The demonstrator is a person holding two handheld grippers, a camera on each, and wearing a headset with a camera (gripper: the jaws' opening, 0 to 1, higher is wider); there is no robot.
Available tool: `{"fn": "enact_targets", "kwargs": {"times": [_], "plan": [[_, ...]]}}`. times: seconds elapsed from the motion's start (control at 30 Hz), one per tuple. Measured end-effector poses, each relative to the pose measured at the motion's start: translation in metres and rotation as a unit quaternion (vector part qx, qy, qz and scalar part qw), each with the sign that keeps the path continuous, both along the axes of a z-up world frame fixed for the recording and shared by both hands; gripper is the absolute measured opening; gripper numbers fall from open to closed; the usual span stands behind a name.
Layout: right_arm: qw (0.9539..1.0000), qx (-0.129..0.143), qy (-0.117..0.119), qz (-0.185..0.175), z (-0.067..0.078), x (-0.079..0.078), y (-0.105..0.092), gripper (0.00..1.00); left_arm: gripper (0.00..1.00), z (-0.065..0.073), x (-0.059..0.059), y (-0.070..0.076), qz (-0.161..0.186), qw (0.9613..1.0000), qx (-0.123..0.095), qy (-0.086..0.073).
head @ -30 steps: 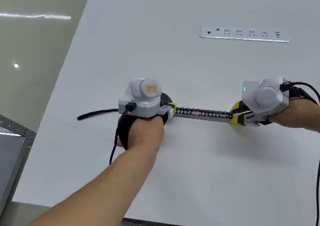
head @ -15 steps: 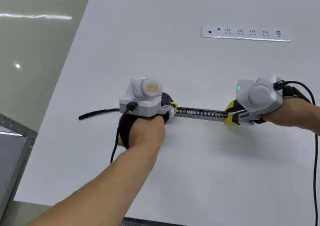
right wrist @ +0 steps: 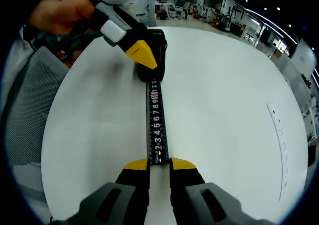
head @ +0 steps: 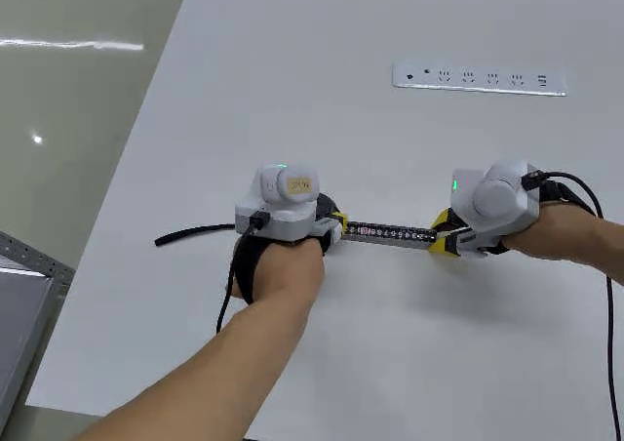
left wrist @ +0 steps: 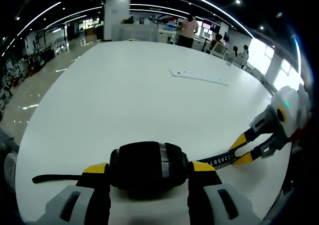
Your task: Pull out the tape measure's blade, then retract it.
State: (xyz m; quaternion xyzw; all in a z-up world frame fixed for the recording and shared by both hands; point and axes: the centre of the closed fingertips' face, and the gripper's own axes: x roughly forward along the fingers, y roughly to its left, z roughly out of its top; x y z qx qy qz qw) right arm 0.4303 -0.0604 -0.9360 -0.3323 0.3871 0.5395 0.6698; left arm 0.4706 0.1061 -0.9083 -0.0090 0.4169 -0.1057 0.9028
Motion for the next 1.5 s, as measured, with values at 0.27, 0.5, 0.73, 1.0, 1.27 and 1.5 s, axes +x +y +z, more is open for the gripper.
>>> {"fn": "enact_targets", "kwargs": {"times": [0.27,0.5,0.73,1.0,1.27,1.5], "plan": [[1.0000,0.002,0.000,0.006,-0.001,0.004,0.005,0.15,0.59,0.001,0.000,0.000,0.000,1.0000,0.000,0.000],[1.0000,0.006,0.000,0.008,-0.003,0.006,0.013,0.15,0.59,0.000,0.000,0.000,-0.001,1.0000,0.000,0.001],[0.9999,0.006,0.000,0.010,-0.004,0.008,0.017,0.15,0.59,0.000,0.000,0.000,-0.001,1.0000,0.000,0.001],[0.9999,0.009,-0.001,0.012,-0.004,0.010,0.026,0.15,0.59,0.000,0.001,0.000,-0.001,1.0000,0.000,0.001],[0.9998,0.014,-0.003,0.012,-0.003,0.011,0.036,0.15,0.59,0.000,0.001,0.000,-0.002,1.0000,0.000,0.000],[0.9996,0.015,-0.004,0.022,-0.004,0.012,0.047,0.15,0.59,0.000,0.001,0.000,-0.002,1.0000,0.000,-0.001]]}}
